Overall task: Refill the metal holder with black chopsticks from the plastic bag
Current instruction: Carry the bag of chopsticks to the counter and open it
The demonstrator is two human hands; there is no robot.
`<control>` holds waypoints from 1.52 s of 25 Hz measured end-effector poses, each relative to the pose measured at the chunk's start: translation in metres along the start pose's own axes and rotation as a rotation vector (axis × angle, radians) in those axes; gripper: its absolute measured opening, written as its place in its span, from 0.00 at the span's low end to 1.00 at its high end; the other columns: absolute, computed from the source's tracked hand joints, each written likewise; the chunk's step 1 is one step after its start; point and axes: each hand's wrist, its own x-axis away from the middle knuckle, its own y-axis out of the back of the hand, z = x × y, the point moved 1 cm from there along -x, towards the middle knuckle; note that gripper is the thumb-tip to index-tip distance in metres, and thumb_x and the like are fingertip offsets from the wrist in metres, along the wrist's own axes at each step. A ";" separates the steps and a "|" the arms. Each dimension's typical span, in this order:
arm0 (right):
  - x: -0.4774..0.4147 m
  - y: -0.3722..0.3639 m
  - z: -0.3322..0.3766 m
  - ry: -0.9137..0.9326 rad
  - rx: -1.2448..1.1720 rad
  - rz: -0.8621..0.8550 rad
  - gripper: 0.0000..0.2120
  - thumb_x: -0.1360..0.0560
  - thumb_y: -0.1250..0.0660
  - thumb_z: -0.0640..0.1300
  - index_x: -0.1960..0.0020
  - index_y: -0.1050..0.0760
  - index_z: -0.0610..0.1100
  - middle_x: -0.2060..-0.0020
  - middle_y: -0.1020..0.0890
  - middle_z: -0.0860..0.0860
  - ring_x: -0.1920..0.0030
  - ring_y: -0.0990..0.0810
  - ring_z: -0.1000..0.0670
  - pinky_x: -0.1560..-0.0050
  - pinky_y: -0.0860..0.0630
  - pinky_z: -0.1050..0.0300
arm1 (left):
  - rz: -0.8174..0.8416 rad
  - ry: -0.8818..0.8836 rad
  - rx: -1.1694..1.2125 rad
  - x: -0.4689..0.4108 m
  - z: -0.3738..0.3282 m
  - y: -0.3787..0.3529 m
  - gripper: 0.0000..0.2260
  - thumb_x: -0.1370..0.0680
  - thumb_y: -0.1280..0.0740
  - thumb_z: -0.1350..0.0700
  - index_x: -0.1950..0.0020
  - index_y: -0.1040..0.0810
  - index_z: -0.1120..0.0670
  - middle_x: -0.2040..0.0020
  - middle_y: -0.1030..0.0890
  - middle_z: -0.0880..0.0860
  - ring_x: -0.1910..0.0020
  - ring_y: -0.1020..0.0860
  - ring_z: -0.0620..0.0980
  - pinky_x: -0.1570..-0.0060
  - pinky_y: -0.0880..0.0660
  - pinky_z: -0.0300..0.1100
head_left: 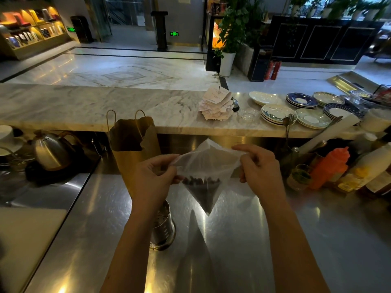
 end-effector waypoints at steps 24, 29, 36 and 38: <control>0.005 -0.014 -0.002 0.021 0.225 -0.058 0.09 0.20 0.40 0.53 0.53 0.25 0.49 0.67 0.19 0.50 0.67 0.18 0.50 0.60 0.19 0.47 | 0.067 -0.110 -0.107 0.003 -0.004 -0.013 0.16 0.24 0.32 0.50 0.36 0.25 0.47 0.48 0.20 0.41 0.51 0.20 0.35 0.56 0.21 0.33; 0.007 -0.014 0.012 -0.052 -0.015 -0.058 0.12 0.20 0.41 0.41 0.38 0.29 0.49 0.64 0.19 0.50 0.70 0.18 0.56 0.68 0.20 0.61 | 0.584 0.035 0.185 0.023 0.025 -0.019 0.52 0.39 0.22 0.41 0.23 0.50 0.38 0.32 0.32 0.31 0.32 0.31 0.36 0.39 0.27 0.35; 0.006 -0.016 0.022 -0.228 -0.465 -0.005 0.16 0.20 0.41 0.39 0.34 0.35 0.51 0.66 0.15 0.44 0.67 0.16 0.48 0.69 0.22 0.62 | 0.489 0.205 -0.057 0.047 0.059 -0.050 0.36 0.38 0.20 0.45 0.33 0.31 0.48 0.37 0.23 0.48 0.37 0.24 0.49 0.38 0.25 0.45; 0.010 -0.017 0.030 -0.230 -0.564 0.080 0.17 0.20 0.39 0.39 0.34 0.35 0.51 0.67 0.15 0.46 0.66 0.15 0.48 0.66 0.19 0.59 | 0.303 0.236 0.036 0.053 0.061 -0.060 0.22 0.33 0.22 0.51 0.43 0.26 0.48 0.45 0.20 0.49 0.43 0.21 0.51 0.43 0.22 0.47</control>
